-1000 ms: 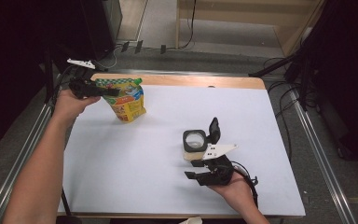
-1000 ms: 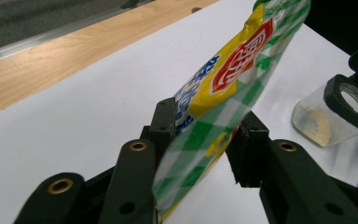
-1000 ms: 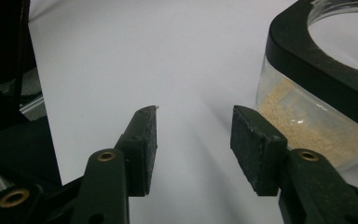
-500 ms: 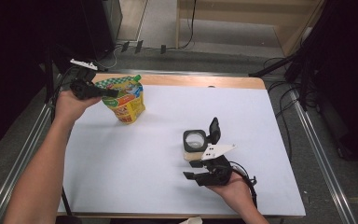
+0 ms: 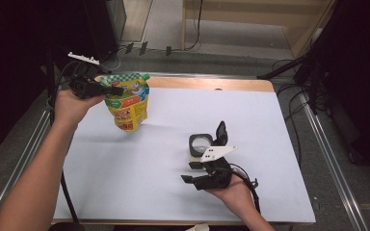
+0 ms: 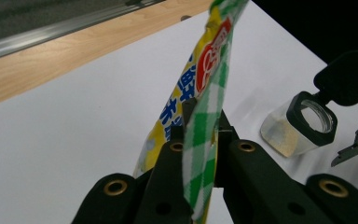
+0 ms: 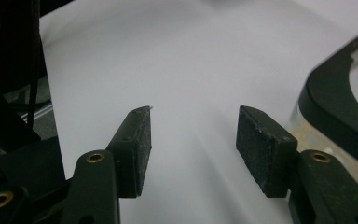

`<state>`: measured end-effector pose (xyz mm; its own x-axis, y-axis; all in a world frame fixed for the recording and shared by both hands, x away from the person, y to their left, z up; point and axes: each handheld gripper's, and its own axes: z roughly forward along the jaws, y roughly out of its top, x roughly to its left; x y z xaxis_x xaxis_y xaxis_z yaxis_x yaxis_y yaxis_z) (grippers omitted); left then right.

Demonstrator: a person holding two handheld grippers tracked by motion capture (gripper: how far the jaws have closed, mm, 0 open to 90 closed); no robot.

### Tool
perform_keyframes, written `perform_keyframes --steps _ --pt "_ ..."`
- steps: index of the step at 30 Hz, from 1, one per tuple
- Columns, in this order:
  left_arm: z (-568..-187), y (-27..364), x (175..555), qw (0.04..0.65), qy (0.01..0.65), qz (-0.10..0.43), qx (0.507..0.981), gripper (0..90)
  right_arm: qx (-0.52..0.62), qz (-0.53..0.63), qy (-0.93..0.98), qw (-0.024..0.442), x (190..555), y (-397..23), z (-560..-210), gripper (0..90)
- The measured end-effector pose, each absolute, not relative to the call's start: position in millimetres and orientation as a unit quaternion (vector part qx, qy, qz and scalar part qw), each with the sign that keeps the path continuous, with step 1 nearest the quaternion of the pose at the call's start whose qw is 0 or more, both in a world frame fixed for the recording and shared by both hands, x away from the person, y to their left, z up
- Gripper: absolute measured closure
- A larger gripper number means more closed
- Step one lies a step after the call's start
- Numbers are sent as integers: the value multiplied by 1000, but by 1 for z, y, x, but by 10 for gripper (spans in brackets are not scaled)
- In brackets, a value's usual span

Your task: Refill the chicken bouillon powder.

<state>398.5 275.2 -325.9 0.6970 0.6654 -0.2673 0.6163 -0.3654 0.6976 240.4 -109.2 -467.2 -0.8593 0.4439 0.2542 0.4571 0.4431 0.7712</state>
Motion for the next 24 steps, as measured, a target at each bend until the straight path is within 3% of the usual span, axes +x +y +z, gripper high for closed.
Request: perform_keyframes --steps 13,24 --pt "-300 237 366 399 376 14 836 900 -264 -462 -846 -14 247 -71 -462 426" --pt "-309 234 346 394 389 -4 833 900 -263 -445 -855 -29 257 -36 -487 485"
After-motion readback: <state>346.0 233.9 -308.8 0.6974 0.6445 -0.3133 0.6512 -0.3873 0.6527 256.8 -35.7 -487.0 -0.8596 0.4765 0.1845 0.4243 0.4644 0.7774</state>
